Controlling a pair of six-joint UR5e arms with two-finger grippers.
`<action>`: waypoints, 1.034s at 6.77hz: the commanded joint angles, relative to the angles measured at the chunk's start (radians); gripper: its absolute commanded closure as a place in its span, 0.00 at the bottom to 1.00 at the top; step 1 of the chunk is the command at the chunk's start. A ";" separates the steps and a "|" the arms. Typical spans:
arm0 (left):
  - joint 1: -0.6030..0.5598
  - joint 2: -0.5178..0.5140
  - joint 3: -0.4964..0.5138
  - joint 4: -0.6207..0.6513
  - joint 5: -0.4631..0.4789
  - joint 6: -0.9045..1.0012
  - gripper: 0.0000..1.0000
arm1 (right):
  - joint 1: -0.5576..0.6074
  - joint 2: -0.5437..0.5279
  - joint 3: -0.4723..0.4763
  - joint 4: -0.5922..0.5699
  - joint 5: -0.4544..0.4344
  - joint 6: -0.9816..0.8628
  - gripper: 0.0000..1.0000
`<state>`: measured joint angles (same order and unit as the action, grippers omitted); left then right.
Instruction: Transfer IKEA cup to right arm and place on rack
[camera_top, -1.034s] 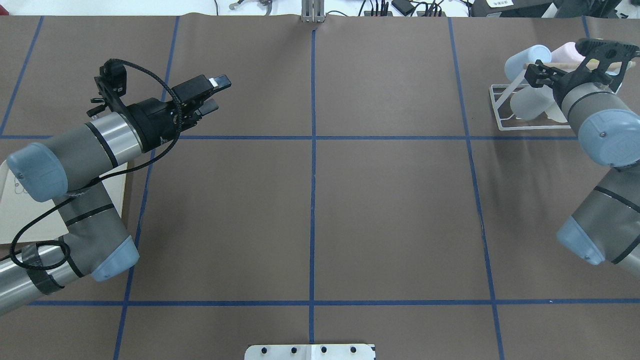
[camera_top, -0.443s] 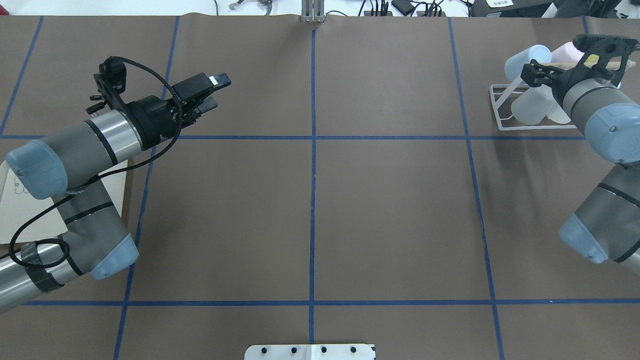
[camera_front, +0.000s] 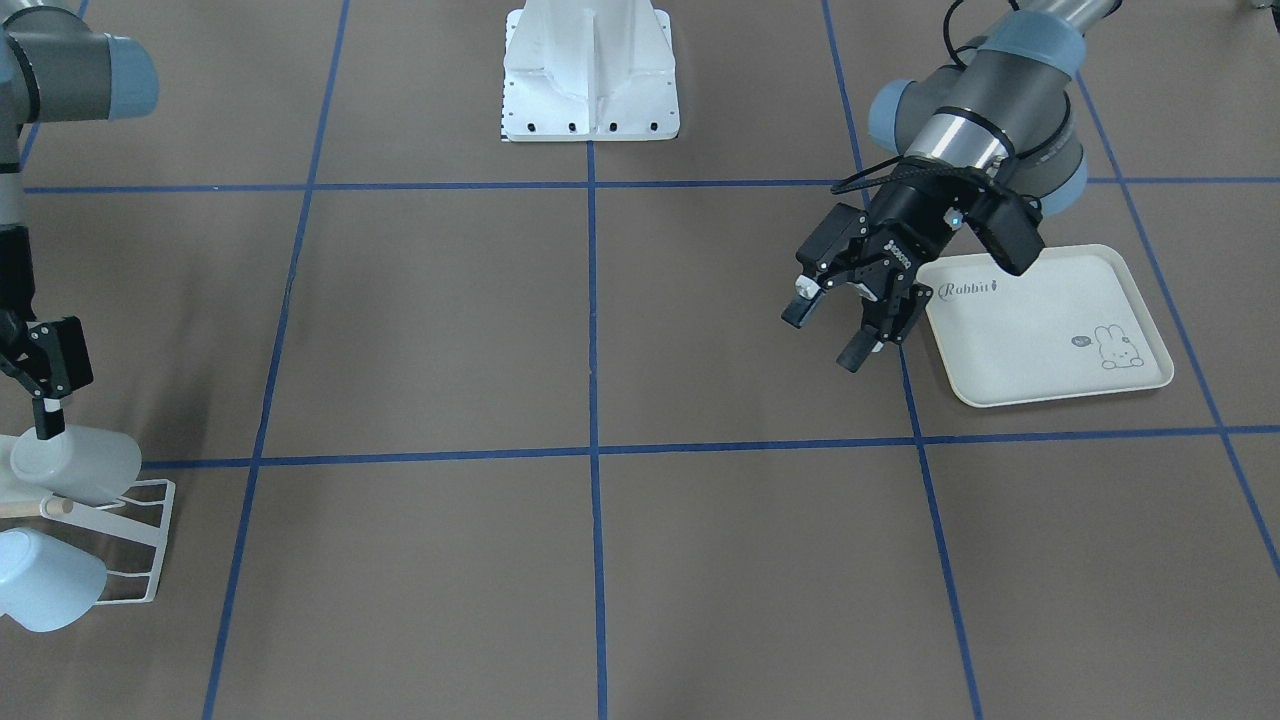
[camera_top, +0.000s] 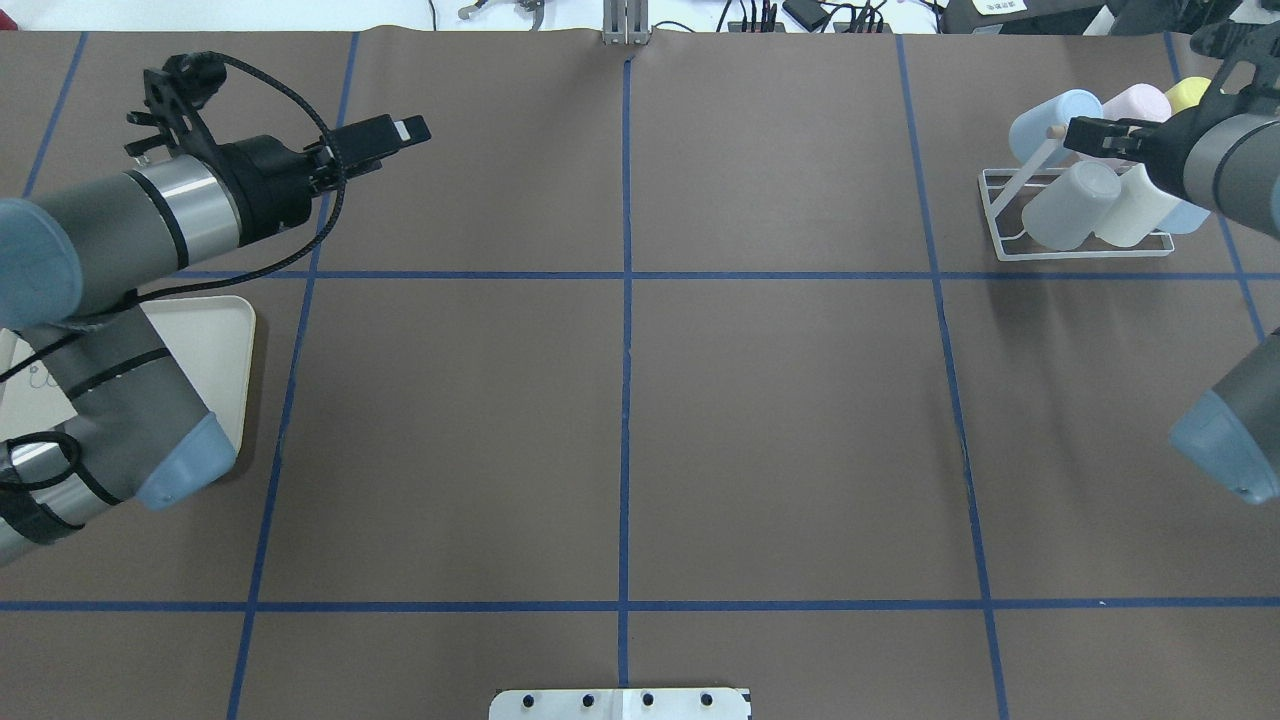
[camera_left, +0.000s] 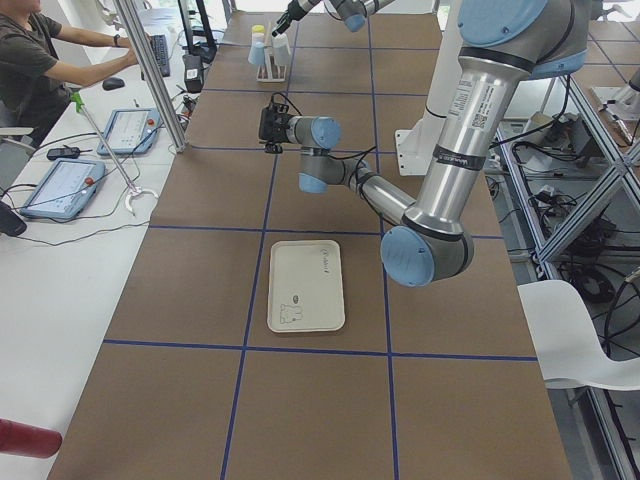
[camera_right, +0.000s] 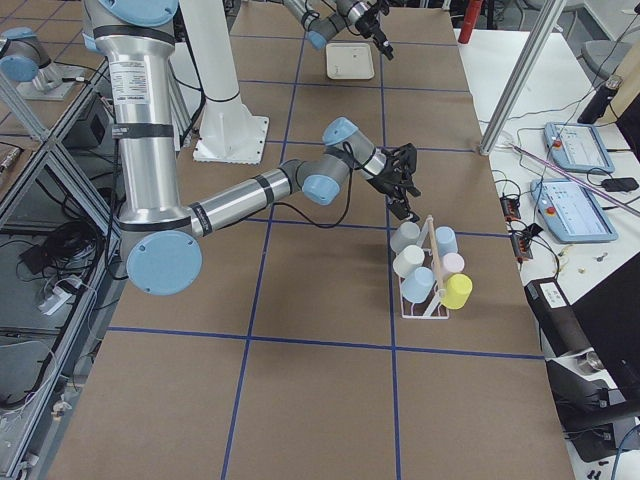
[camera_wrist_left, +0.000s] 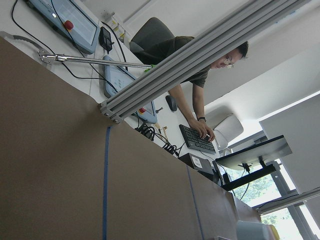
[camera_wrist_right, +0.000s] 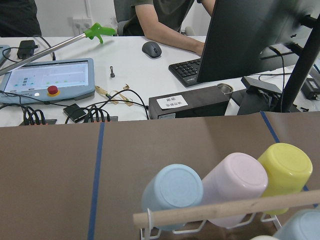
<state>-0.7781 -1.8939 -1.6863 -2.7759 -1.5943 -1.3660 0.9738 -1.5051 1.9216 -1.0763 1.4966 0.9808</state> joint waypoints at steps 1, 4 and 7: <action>-0.131 0.077 -0.020 0.096 -0.154 0.268 0.01 | 0.153 -0.004 0.069 -0.233 0.255 -0.238 0.00; -0.408 0.140 -0.013 0.292 -0.449 0.749 0.01 | 0.426 0.002 0.025 -0.543 0.579 -0.793 0.00; -0.597 0.191 0.046 0.410 -0.629 1.011 0.00 | 0.584 -0.073 -0.070 -0.559 0.752 -1.088 0.00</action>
<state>-1.2930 -1.7187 -1.6808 -2.3902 -2.1585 -0.4150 1.5053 -1.5522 1.8755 -1.6317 2.1838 -0.0421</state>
